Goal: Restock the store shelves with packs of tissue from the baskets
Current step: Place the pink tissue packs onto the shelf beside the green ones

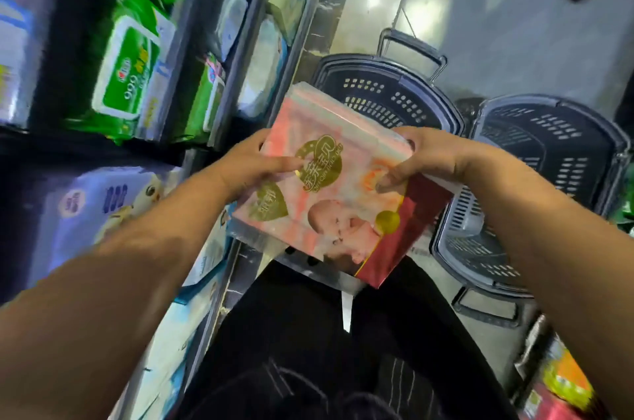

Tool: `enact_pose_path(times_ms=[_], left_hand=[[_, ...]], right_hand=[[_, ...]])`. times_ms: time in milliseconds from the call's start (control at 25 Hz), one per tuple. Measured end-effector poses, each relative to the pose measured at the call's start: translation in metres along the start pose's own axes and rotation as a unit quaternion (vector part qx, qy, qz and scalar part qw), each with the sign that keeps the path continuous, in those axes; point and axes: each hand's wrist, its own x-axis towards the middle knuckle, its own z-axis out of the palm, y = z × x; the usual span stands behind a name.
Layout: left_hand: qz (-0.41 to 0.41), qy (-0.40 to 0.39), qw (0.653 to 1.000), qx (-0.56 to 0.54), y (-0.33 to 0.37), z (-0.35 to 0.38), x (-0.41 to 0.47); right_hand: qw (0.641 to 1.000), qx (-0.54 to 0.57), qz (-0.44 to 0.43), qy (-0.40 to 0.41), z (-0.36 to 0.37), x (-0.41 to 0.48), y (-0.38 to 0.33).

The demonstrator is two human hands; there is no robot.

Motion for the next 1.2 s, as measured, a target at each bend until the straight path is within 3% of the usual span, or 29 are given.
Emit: enact_pose_path(times_ms=[160, 360, 520, 960, 1200], left_hand=[[0.025, 0.106, 0.994, -0.034, 0.005, 0.006, -0.067], [0.081, 0.241, 0.96, -0.116, -0.018, 0.038, -0.149], [0.138, 0.327, 0.908, -0.223, -0.055, 0.07, -0.202], [0.23, 0.524, 0.75, -0.331, -0.121, 0.15, -0.358], [0.277, 0.581, 0.674, -0.363, -0.147, 0.175, -0.435]], right_hand=[[0.999, -0.018, -0.042, 0.007, 0.007, -0.028, -0.043], [0.98, 0.033, -0.105, 0.165, 0.019, -0.053, -0.059], [0.974, 0.175, -0.14, 0.015, 0.052, -0.076, -0.063], [0.955, 0.049, -0.26, -0.137, 0.154, -0.162, -0.132], [0.933, 0.016, -0.312, -0.176, 0.221, -0.224, -0.158]])
